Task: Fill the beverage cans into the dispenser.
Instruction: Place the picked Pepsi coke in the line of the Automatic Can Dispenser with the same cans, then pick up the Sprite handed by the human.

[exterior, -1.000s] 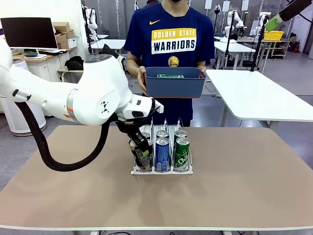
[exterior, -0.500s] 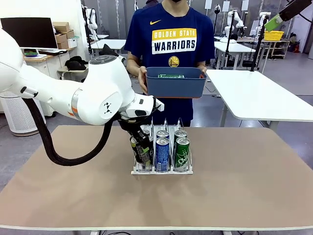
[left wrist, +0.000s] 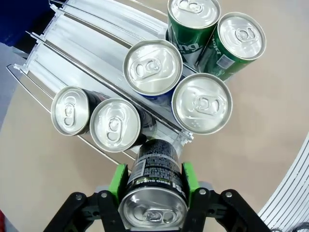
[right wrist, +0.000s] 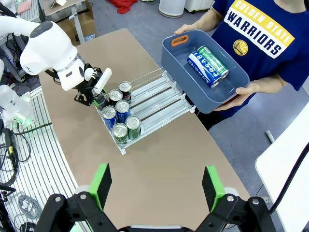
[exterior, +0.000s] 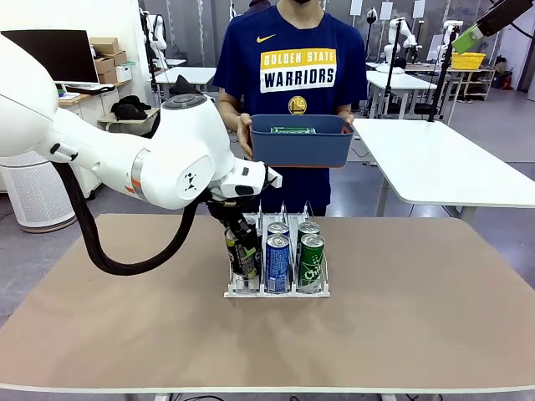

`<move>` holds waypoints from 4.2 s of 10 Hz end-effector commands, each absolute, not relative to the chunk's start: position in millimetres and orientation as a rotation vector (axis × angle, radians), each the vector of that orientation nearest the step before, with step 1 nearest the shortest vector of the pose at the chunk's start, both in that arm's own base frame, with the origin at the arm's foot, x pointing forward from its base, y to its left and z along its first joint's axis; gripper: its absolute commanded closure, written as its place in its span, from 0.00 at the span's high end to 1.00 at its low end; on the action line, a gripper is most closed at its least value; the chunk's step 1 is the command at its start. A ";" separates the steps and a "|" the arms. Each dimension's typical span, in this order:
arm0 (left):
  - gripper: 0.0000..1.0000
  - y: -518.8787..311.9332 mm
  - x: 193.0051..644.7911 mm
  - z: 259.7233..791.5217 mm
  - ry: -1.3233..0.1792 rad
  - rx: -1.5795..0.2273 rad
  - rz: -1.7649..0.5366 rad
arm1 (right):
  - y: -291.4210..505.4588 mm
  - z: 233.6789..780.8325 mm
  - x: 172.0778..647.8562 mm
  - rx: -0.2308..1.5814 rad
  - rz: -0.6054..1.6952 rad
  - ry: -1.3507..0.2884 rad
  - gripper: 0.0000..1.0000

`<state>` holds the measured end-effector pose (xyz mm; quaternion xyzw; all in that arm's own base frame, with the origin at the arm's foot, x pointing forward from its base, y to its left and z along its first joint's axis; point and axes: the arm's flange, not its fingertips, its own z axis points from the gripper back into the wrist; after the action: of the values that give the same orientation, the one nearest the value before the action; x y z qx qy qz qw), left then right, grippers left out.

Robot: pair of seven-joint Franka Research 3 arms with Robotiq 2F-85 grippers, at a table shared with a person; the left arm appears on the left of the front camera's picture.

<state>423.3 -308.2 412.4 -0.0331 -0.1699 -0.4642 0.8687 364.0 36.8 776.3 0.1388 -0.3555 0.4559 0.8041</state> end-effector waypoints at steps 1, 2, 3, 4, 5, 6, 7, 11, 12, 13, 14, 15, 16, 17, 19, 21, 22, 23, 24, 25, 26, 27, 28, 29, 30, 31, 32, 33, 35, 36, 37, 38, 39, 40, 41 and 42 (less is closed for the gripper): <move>0.58 -311.1 437.3 408.0 -0.377 -0.048 -0.960 | 36.7 775.8 363.6 0.297 0.975 -0.761 1.00; 0.58 -310.0 436.5 403.0 -0.359 -0.052 -0.973 | 36.7 775.8 363.6 0.297 0.975 -0.761 1.00; 0.58 -311.6 435.1 398.0 -0.345 -0.063 -0.978 | 36.7 775.8 363.6 0.297 0.975 -0.761 1.00; 0.58 -315.3 432.3 397.2 -0.318 -0.077 -1.000 | 36.7 775.8 363.6 0.297 0.975 -0.761 1.00; 0.58 -311.3 427.4 399.0 -0.331 -0.075 -0.973 | 36.7 775.8 363.6 0.297 0.975 -0.761 1.00; 0.58 -311.3 427.4 399.0 -0.331 -0.075 -0.973 | 36.7 775.8 363.6 0.297 0.975 -0.761 1.00; 0.58 -311.3 427.4 399.0 -0.331 -0.075 -0.973 | 36.7 775.8 363.6 0.297 0.975 -0.761 1.00; 0.58 -312.3 446.3 378.7 -0.231 -0.086 -0.984 | 36.7 775.8 363.6 0.297 0.975 -0.761 1.00; 0.58 -313.8 446.0 375.7 -0.212 -0.090 -0.985 | 36.7 775.8 363.6 0.297 0.975 -0.761 1.00; 0.77 -317.1 444.1 373.1 -0.202 -0.101 -0.994 | 36.7 775.8 363.6 0.297 0.975 -0.761 1.00; 0.78 -316.0 443.2 376.4 -0.212 -0.102 -0.993 | 36.7 775.8 363.6 0.297 0.975 -0.761 1.00; 0.97 -313.4 440.1 383.5 -0.230 -0.098 -0.993 | 36.7 775.8 363.6 0.297 0.975 -0.761 1.00; 0.81 -313.9 434.6 393.4 -0.260 -0.086 -0.984 | 36.7 775.8 363.6 0.297 0.975 -0.761 1.00; 1.00 -318.2 427.4 401.0 -0.280 -0.080 -0.975 | 36.7 775.8 363.6 0.297 0.975 -0.761 1.00; 1.00 -317.2 412.5 415.5 -0.341 -0.064 -0.972 | 36.7 775.8 363.6 0.297 0.975 -0.761 1.00; 1.00 -324.6 426.0 417.0 -0.308 -0.076 -0.988 | 36.7 775.8 363.6 0.297 0.975 -0.761 1.00; 1.00 -324.6 426.0 417.0 -0.308 -0.076 -0.988 | 36.7 775.8 363.6 0.297 0.975 -0.761 1.00; 1.00 -324.6 426.0 417.0 -0.308 -0.076 -0.988 | 36.7 775.8 363.6 0.297 0.975 -0.761 1.00; 1.00 -324.6 426.0 417.0 -0.308 -0.076 -0.988 | 36.7 775.8 363.6 0.297 0.975 -0.761 1.00; 1.00 -324.6 426.0 417.0 -0.308 -0.076 -0.988 | 36.7 775.8 363.6 0.297 0.975 -0.761 1.00; 1.00 -324.6 426.0 417.0 -0.308 -0.076 -0.988 | 36.7 775.8 363.6 0.297 0.975 -0.761 1.00; 1.00 -325.6 423.3 413.9 -0.303 -0.077 -0.983 | 36.7 775.8 363.6 0.297 0.975 -0.761 1.00; 1.00 -316.1 424.0 427.8 -0.339 -0.163 -0.988 | 36.7 775.8 363.6 0.297 0.975 -0.761 1.00; 1.00 -302.8 424.8 443.4 -0.363 -0.197 -1.011 | 36.7 775.8 363.6 0.297 0.975 -0.761 1.00; 1.00 -283.9 422.3 465.4 -0.359 -0.221 -1.018 | 36.7 775.8 363.6 0.297 0.975 -0.761 1.00; 1.00 -271.7 420.6 490.4 -0.375 -0.226 -1.033 | 36.7 775.8 363.6 0.297 0.975 -0.761 1.00; 1.00 -254.4 421.6 518.8 -0.399 -0.215 -1.048 | 36.7 775.8 363.6 0.297 0.975 -0.761 1.00; 1.00 -231.2 424.7 551.4 -0.402 -0.199 -1.091 | 36.7 775.8 363.6 0.297 0.975 -0.761 1.00; 1.00 -201.3 421.7 622.9 -0.425 -0.140 -1.141 | 36.7 775.8 363.6 0.297 0.975 -0.761 1.00; 1.00 -191.0 415.6 654.6 -0.450 -0.133 -1.201 | 36.7 775.8 363.6 0.297 0.975 -0.761 1.00; 1.00 -182.9 411.5 684.8 -0.478 -0.112 -1.245 | 36.7 775.8 363.6 0.297 0.975 -0.761 1.00; 1.00 -178.1 408.1 712.5 -0.525 -0.081 -1.214 | 36.7 775.8 363.6 0.297 0.975 -0.761 1.00; 1.00 -176.1 399.0 739.6 -0.572 -0.055 -1.181 | 36.7 775.8 363.6 0.297 0.975 -0.761 1.00; 1.00 -174.6 392.5 755.8 -0.602 -0.044 -1.159 | 36.7 775.8 363.6 0.297 0.975 -0.761 1.00; 1.00 -175.5 388.0 761.1 -0.616 -0.032 -1.127 | 36.7 775.8 363.6 0.297 0.975 -0.761 1.00; 1.00 -175.8 383.9 760.5 -0.632 -0.026 -1.100 | 36.7 775.8 363.6 0.297 0.975 -0.761 1.00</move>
<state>385.3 -174.4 773.6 -0.0246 -0.2949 -0.5330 0.7926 364.1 36.3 776.4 0.1389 -0.3557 0.4555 0.8042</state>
